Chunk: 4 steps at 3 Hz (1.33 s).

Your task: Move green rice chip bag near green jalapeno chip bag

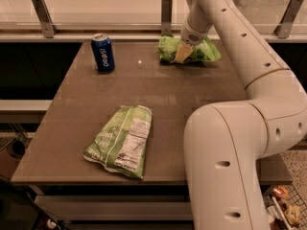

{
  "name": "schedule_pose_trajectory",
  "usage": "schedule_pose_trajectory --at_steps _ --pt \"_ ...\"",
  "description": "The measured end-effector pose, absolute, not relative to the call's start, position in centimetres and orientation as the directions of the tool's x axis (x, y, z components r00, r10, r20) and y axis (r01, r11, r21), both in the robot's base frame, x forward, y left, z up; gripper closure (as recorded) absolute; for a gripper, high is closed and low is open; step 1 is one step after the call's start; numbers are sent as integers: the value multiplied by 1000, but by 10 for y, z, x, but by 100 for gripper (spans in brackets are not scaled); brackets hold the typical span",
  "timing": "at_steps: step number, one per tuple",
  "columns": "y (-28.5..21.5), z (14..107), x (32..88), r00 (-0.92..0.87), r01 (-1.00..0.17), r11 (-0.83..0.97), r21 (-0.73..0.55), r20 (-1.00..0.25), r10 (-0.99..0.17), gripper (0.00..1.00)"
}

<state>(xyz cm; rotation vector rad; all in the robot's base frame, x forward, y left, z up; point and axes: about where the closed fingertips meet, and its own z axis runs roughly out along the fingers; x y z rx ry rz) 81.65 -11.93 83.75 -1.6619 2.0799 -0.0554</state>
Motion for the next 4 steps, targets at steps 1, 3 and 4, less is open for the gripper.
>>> schedule_pose_trajectory --at_steps 1,3,4 --pt "-124 845 816 -150 -905 270 -329 -347 -926 100" --pt "-154 883 805 -191 -865 314 -391 -322 -927 100" --pt "-171 902 786 -208 -848 335 -411 -322 -923 100"
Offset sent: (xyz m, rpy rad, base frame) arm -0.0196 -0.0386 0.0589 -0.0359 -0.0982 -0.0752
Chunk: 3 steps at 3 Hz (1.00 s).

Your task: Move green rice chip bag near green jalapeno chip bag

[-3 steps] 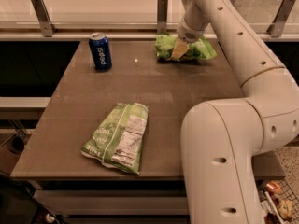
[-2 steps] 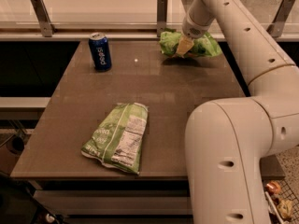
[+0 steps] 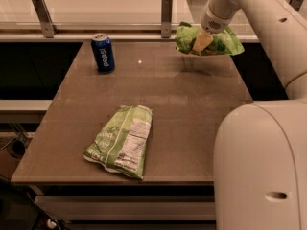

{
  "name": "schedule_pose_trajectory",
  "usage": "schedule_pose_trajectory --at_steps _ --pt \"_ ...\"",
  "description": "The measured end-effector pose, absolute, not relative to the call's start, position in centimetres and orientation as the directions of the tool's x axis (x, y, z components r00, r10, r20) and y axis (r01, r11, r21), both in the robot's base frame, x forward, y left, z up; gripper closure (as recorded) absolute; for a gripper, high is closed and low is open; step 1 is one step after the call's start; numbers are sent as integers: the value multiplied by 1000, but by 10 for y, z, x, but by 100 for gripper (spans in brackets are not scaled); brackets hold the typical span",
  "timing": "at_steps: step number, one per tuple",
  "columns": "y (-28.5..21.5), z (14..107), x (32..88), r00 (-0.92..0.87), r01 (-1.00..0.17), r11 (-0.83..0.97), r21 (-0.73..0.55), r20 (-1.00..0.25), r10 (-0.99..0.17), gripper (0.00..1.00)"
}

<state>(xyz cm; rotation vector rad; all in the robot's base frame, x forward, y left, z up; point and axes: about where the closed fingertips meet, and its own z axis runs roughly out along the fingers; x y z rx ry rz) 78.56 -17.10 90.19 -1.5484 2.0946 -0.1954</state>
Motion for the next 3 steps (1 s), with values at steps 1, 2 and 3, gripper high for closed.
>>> schedule_pose_trajectory --at_steps 1,2,3 --pt "-183 917 760 -227 -832 351 -429 -315 -922 100" --pt "-194 927 729 -241 -822 366 -436 -316 -918 100" --pt "-204 934 698 -211 -838 350 -418 -343 -915 100"
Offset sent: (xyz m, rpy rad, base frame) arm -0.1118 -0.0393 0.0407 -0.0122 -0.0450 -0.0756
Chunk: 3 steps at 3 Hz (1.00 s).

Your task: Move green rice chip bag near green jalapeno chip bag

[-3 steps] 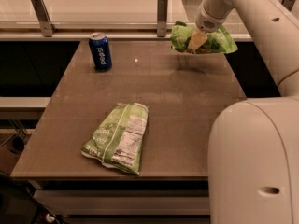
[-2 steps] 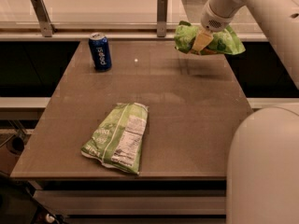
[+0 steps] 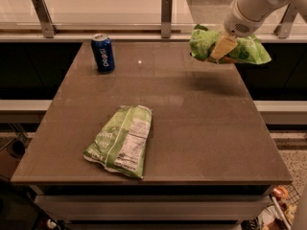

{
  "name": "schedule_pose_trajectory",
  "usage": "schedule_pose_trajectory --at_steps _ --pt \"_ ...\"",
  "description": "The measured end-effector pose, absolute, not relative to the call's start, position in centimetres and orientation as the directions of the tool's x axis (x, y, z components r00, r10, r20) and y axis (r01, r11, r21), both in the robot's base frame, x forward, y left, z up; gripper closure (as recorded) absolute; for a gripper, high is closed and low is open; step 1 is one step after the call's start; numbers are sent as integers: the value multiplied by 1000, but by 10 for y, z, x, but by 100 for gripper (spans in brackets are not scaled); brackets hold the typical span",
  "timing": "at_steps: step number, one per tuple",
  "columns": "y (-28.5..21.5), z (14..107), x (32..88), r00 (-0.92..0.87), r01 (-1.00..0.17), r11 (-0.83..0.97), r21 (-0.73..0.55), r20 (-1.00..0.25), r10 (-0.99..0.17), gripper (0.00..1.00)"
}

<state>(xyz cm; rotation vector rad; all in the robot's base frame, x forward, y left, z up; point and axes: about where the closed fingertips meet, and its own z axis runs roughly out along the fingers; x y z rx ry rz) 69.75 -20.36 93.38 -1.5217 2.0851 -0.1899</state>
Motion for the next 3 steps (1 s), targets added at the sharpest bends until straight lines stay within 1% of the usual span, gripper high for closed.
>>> schedule_pose_trajectory --at_steps 2,3 --pt "-217 947 643 -130 -886 277 -372 -375 -918 100" --pt "-208 948 618 -102 -911 233 -340 -363 -926 100"
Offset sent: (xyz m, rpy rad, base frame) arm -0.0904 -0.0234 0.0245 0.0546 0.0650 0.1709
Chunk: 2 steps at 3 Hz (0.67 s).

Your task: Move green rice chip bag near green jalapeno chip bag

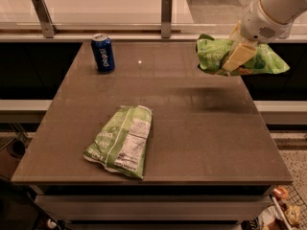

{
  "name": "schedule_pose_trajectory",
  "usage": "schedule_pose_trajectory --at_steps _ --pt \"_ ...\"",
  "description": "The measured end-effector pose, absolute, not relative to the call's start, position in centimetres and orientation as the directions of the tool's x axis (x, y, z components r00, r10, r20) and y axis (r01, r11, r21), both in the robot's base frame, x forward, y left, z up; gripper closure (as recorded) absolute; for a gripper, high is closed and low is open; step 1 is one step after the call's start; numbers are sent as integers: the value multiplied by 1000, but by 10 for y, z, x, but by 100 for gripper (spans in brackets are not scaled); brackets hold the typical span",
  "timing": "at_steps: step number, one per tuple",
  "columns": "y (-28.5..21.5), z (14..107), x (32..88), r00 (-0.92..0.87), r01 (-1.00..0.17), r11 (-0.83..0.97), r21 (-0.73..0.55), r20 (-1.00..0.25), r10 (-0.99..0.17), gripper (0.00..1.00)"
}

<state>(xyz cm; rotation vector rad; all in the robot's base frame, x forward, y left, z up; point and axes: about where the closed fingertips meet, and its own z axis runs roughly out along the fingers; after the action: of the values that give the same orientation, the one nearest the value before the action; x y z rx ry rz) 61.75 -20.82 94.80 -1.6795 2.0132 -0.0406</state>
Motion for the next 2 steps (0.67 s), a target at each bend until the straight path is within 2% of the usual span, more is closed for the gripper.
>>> schedule_pose_trajectory --at_steps 2 --pt "-174 942 558 -97 -929 218 -298 -374 -923 100"
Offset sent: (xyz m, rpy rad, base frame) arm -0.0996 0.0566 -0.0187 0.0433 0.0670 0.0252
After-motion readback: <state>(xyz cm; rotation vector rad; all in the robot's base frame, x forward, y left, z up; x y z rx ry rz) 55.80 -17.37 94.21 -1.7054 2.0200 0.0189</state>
